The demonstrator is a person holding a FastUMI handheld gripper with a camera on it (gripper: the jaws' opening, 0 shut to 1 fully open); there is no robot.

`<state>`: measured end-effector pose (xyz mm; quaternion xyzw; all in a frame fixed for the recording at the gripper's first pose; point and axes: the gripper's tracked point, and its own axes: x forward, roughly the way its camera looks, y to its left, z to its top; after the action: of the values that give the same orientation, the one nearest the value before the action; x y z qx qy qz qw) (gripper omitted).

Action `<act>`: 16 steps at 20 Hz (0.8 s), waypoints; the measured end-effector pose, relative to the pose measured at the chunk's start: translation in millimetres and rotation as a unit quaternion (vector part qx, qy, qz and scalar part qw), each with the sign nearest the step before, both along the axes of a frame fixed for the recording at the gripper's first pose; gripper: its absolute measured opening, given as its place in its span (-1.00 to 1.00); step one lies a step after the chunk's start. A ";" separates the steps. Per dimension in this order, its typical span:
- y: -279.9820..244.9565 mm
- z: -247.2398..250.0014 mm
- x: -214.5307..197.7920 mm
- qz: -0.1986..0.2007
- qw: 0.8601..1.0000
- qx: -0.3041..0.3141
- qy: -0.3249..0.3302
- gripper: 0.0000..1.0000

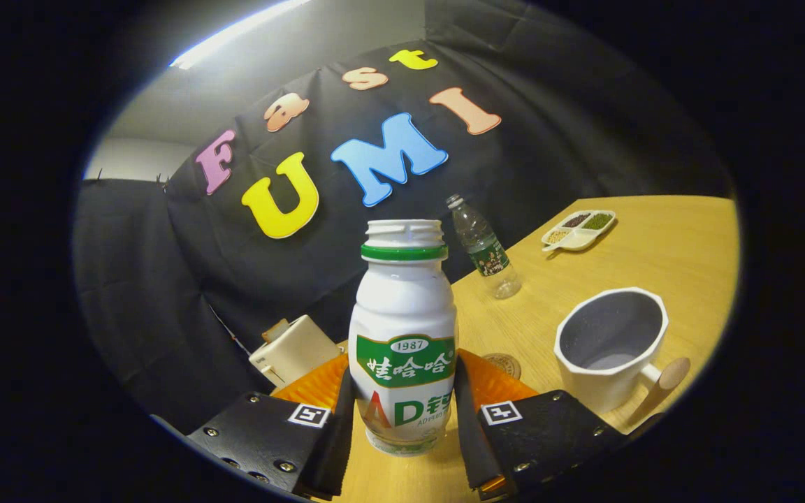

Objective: Take the bottle from table, then pour the juice into the cup, finally place the bottle on the coaster

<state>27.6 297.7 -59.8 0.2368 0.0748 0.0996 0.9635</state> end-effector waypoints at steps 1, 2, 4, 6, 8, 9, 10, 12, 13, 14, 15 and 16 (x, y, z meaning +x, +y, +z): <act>-4.9 0.6 5.7 -0.015 0.999 -0.033 -0.007 0.27; -10.8 0.7 10.8 -0.031 0.997 -0.067 -0.015 0.27; -14.2 1.3 20.7 -0.049 0.990 -0.127 -0.028 0.27; -15.8 4.0 32.4 -0.062 0.982 -0.176 -0.035 0.27; -16.3 7.4 43.6 -0.072 0.973 -0.215 -0.041 0.27; -13.5 8.1 47.4 -0.070 0.971 -0.226 -0.045 0.28; -11.4 5.7 51.1 -0.068 0.969 -0.234 -0.045 0.27; -11.7 0.1 58.3 -0.069 0.966 -0.245 -0.041 0.27; -11.2 -3.3 61.0 -0.068 0.966 -0.246 -0.038 0.27; -11.5 -6.0 64.3 -0.066 0.966 -0.246 -0.035 0.27; -11.7 -8.5 67.3 -0.065 0.967 -0.246 -0.032 0.27; -12.6 -11.9 70.5 -0.065 0.966 -0.248 -0.030 0.27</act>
<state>98.1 285.2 -71.7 -0.0086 0.0530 0.0226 0.9983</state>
